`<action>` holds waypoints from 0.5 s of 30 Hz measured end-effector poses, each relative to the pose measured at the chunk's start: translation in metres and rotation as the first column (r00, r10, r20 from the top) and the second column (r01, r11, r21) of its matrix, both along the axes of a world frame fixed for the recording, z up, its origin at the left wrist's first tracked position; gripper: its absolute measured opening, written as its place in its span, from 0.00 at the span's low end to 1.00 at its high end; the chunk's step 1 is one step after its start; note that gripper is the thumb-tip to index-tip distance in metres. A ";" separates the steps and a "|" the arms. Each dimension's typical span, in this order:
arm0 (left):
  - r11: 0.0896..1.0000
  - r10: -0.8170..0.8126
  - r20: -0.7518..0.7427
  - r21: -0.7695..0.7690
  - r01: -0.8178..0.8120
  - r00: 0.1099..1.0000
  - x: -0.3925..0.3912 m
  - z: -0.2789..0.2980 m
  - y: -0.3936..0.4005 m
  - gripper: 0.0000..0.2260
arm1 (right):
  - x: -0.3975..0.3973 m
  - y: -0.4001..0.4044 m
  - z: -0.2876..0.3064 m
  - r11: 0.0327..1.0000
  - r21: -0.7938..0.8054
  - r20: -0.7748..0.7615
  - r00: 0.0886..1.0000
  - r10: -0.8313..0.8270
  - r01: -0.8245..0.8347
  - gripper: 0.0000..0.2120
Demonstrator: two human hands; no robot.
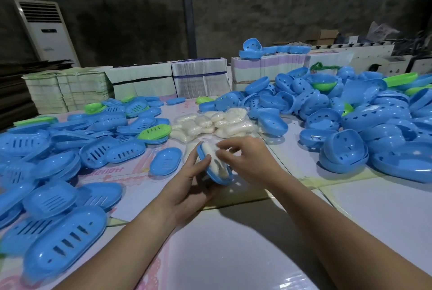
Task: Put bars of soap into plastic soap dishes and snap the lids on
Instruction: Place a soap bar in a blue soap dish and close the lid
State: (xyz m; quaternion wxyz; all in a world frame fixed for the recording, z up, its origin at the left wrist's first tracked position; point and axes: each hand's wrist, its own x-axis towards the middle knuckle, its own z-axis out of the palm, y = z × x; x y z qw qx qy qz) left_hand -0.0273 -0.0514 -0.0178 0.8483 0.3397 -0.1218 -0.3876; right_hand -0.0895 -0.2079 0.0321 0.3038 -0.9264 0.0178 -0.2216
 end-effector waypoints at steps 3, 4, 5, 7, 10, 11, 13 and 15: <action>1.000 -0.026 -0.113 -0.012 0.025 0.993 0.001 0.000 0.001 0.35 | 0.013 -0.031 -0.003 0.964 -0.140 0.017 0.974 -0.227 0.227 0.21; 0.999 -0.035 -0.113 0.000 0.035 0.993 0.001 0.000 0.001 0.38 | 0.016 -0.044 -0.005 0.933 -0.182 -0.005 0.948 -0.318 0.311 0.24; 0.999 -0.041 -0.098 0.019 0.043 0.994 0.001 0.001 0.002 0.41 | 0.019 -0.056 -0.006 0.900 -0.213 -0.031 0.918 -0.395 0.380 0.27; 0.997 -0.047 -0.078 0.054 0.051 0.996 -0.001 0.003 0.001 0.46 | 0.024 -0.076 -0.012 0.852 -0.270 -0.082 0.871 -0.485 0.448 0.32; 0.995 -0.041 -0.106 0.087 0.050 0.993 -0.001 0.004 0.001 0.45 | 0.031 -0.096 -0.024 0.828 -0.297 -0.142 0.835 -0.531 0.476 0.29; 0.994 -0.036 -0.111 0.098 0.047 0.993 -0.001 0.004 0.001 0.43 | 0.031 -0.100 -0.027 0.824 -0.294 -0.146 0.829 -0.540 0.485 0.25; 0.992 -0.024 -0.111 0.120 0.038 0.994 0.000 0.004 0.001 0.37 | 0.031 -0.102 -0.029 0.816 -0.279 -0.139 0.820 -0.555 0.506 0.20; 0.992 -0.015 -0.107 0.126 0.028 0.994 0.001 0.004 0.000 0.33 | 0.032 -0.099 -0.022 0.820 -0.296 -0.117 0.833 -0.541 0.490 0.17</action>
